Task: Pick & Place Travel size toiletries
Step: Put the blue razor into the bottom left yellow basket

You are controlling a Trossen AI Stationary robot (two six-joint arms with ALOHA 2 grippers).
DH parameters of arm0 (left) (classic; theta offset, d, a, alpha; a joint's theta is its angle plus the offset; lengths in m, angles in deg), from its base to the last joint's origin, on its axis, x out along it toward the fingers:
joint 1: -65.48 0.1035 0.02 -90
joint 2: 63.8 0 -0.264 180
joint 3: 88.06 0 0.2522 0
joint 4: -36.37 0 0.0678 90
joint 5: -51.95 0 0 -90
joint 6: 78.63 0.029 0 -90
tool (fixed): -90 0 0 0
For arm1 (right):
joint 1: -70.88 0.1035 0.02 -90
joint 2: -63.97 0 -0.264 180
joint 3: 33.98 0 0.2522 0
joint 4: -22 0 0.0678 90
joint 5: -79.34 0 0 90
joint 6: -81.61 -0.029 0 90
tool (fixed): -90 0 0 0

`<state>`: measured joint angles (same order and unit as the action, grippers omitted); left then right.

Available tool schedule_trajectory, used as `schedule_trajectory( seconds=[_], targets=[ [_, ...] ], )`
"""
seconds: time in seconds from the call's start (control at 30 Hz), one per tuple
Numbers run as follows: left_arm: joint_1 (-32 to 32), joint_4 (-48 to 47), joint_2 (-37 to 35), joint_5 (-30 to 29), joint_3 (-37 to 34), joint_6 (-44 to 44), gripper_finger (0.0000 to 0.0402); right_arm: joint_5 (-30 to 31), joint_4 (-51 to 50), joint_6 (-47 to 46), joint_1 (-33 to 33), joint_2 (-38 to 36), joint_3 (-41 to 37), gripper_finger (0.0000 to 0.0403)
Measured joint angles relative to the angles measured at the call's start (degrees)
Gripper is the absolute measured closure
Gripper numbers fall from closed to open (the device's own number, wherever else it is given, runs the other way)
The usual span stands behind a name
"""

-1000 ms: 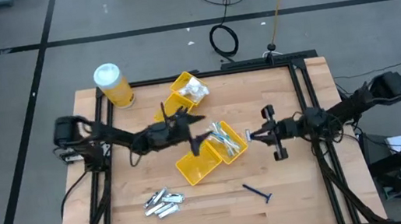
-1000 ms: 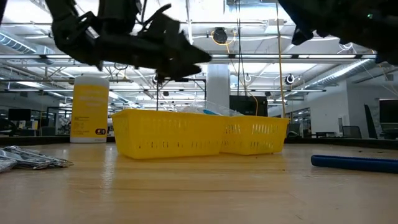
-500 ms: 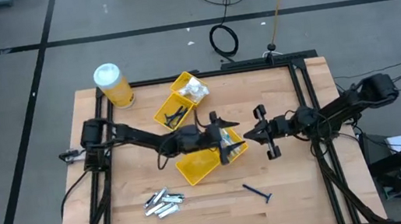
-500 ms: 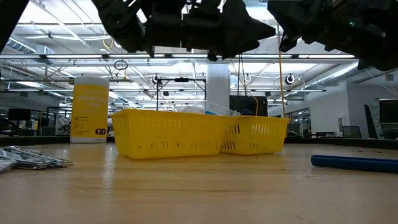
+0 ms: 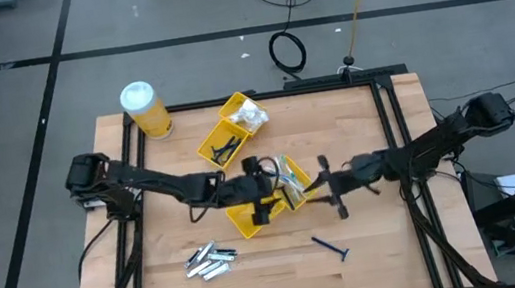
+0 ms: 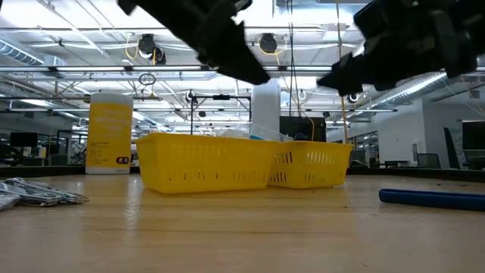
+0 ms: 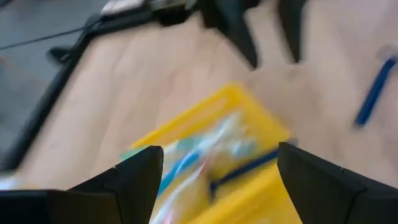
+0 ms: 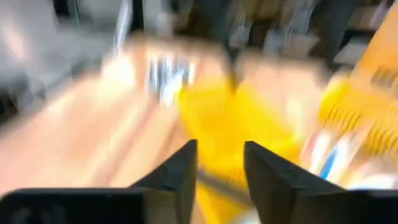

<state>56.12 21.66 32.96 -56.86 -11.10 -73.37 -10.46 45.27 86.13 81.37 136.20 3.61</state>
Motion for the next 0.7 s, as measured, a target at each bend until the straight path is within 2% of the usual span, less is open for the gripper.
schedule_trajectory(
  seconds=[0.1, 0.17, 0.3, 0.47, 0.7],
  targets=[
    [-1.1, -2.4, -0.2, -6.6, 0.0, 0.0, 0.0094, 2.2, -21.0, 0.6, 2.4, 3.1, 9.5, 0.0234],
    [-1.2, -2.9, -0.1, -8.6, 0.0, 0.3, 0.0094, 4.3, -27.5, 0.5, 3.4, 6.7, 15.0, 0.0221],
    [-0.6, -2.8, -0.2, -9.0, 0.0, -2.3, 0.0094, 5.1, -28.3, 0.7, 4.4, 13.7, 19.7, 0.0215],
    [-0.3, -4.0, -0.1, -9.1, 0.0, -5.9, 0.0094, 4.5, -27.9, 0.7, 4.5, 19.8, 22.3, 0.0227],
    [-0.6, -5.0, -0.1, -9.1, 0.0, -6.6, 0.0094, 6.1, -27.4, -0.8, 4.5, 21.7, 22.5, 0.0251]
  ],
)
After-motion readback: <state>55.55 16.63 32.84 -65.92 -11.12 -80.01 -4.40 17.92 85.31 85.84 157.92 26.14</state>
